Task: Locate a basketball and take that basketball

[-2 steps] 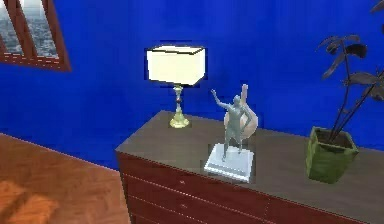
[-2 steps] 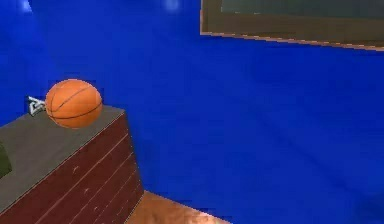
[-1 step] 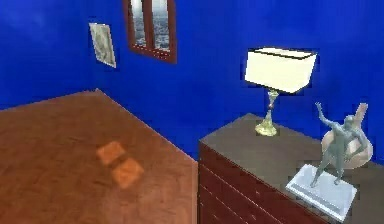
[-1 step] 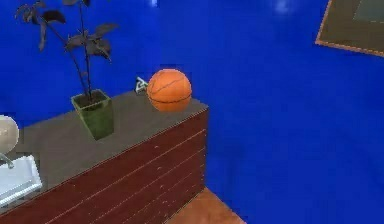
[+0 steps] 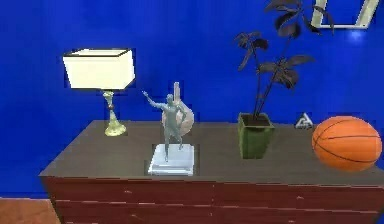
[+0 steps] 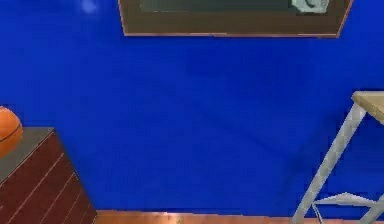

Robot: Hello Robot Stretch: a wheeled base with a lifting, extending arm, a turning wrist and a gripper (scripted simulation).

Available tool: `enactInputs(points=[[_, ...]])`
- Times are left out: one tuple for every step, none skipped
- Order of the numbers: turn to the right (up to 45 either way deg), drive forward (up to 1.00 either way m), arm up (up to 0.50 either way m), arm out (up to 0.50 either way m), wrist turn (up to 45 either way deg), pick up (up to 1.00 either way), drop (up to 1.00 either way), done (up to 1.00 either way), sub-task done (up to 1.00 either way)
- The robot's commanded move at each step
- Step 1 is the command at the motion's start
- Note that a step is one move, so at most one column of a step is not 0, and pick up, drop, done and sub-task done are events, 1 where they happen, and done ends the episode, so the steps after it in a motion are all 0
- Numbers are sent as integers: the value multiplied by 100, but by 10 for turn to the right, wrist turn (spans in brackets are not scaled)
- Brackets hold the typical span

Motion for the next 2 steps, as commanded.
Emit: enactInputs(points=[[420, 0, 0, 0, 0, 0, 0, 0, 0], [0, 45, 0, 0, 0, 0, 0, 0, 0]])
